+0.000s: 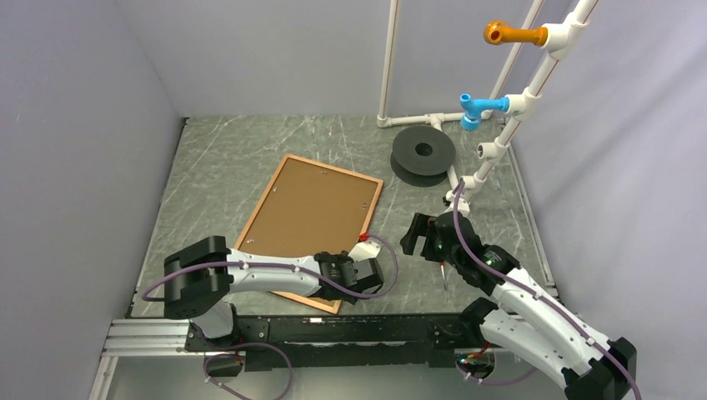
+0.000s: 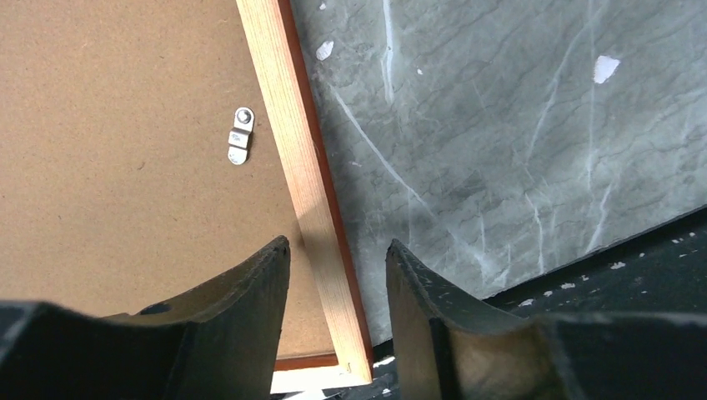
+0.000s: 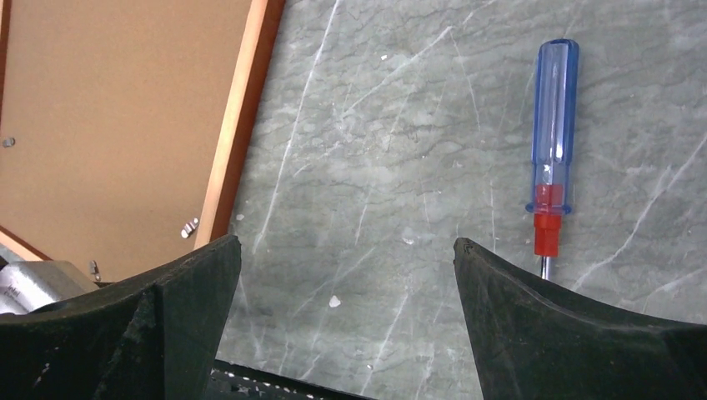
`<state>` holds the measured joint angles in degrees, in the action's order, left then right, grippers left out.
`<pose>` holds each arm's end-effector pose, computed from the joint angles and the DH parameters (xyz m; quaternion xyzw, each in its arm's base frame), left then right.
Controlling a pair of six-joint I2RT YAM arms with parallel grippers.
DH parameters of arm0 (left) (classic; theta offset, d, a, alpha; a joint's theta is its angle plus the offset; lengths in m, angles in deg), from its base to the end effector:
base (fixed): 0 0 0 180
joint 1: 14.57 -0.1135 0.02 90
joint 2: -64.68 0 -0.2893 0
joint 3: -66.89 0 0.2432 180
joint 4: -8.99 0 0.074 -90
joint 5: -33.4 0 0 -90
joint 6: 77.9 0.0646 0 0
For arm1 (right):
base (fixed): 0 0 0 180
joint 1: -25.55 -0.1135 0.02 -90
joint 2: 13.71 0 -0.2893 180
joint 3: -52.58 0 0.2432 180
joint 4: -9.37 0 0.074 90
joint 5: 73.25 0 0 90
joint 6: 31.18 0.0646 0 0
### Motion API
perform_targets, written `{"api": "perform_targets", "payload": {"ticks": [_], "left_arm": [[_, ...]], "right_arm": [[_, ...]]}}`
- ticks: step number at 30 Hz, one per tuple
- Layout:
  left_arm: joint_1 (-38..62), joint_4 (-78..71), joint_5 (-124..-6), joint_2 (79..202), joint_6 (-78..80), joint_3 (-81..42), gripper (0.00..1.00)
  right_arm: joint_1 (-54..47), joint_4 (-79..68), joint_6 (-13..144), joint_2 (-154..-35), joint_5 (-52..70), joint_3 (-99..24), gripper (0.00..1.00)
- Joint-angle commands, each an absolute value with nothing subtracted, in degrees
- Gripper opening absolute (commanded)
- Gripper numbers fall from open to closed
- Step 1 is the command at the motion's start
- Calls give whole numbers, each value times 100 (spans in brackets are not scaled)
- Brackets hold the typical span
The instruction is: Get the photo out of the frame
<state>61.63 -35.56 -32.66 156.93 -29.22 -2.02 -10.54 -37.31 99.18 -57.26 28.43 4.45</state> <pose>0.0981 -0.2897 0.1830 0.2498 0.9279 -0.0548 0.2713 0.1326 0.0805 0.2402 0.0751 0.9070 0.1768 0.3748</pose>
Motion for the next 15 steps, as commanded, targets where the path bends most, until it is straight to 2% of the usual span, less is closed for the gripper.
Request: {"api": "perform_targets", "payload": {"ticks": [1, 8, 15], "left_arm": [[6187, -3511, -3150, 15784, -2977, -335, 48], [6190, -3449, -3176, 16013, -2943, -375, 35], [6185, -3386, -3096, 16323, -2905, -344, 32]], "right_arm": [[-1056, -3485, 10021, -5311, 2892, 596, 100], [-1059, -3608, 9962, -5225, 2929, 596, 100], [-1053, -3622, 10071, -5502, 2870, 696, 100]]}}
